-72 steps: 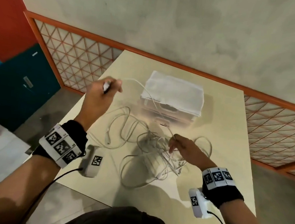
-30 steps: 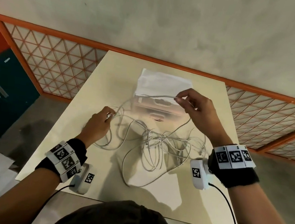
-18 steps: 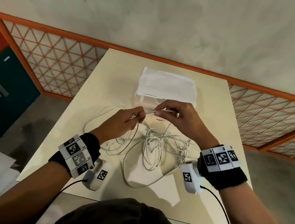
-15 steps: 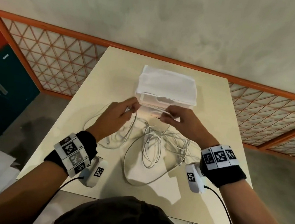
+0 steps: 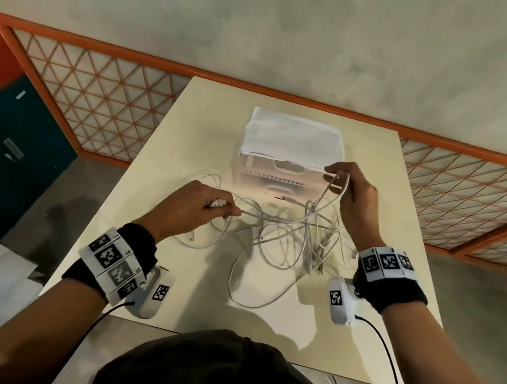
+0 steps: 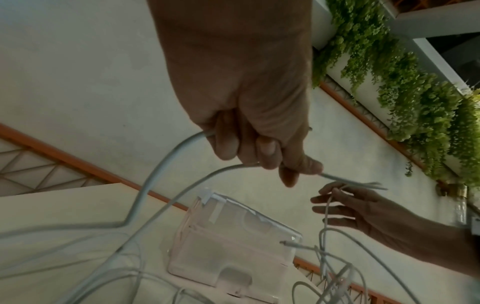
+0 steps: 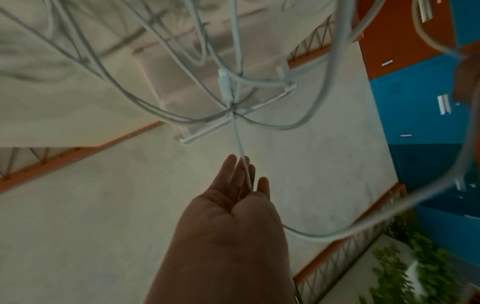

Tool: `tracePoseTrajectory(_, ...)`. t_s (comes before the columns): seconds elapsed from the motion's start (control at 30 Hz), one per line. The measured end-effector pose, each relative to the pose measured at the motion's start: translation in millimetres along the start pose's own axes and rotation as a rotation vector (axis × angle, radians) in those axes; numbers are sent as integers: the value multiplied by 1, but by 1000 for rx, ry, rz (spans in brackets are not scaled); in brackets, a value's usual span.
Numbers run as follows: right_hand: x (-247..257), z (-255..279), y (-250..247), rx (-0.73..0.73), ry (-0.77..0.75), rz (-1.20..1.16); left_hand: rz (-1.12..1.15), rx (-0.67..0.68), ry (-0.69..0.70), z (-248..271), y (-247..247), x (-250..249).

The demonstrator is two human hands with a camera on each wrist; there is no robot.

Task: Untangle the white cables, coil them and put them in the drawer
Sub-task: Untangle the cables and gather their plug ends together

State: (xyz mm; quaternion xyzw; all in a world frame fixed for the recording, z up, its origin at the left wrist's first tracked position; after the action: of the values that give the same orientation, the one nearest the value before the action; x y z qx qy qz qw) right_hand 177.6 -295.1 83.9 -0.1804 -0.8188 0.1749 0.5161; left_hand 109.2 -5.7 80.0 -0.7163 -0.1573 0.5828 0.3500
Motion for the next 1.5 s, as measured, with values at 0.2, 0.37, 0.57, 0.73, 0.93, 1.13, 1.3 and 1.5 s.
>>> tracePoseTrajectory(0.2,13,-8,-16,-25,-181,181,-74,90,-98,1,8,-1)
tracePoseTrajectory(0.37,14,-4,-28,-32,-184,228,-78,161,-199,6,13,1)
tracePoseTrajectory(0.57,-11,1,-31,164,80,294,-69,133,-207,3,17,-3)
tracePoseTrajectory(0.73,-19,6,-32,48,72,236,-57,183,-223,1,19,-4)
tracePoseTrajectory(0.93,-25,14,-39,223,14,347,-77,347,-262,5,22,0)
tracePoseTrajectory(1.13,-21,57,-45,631,376,63,-103,660,-355,13,35,13)
tracePoseTrajectory(1.3,-49,95,-39,851,509,366,-116,900,-398,26,71,14)
tracePoseTrajectory(1.5,-64,124,-26,796,492,465,-96,964,-436,37,101,16)
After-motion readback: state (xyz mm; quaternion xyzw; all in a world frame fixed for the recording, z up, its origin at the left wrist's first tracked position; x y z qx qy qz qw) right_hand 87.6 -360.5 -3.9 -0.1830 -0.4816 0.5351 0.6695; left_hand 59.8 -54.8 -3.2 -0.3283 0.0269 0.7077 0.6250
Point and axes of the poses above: each hand's wrist, its own z-axis away from the middle knuckle, its own y-axis out of the palm, x = y × z, the point moved 2 cm from there along -z, towards the middle knuckle, and after that the axes turned 1 degree about -y, right-handed, at the moved point
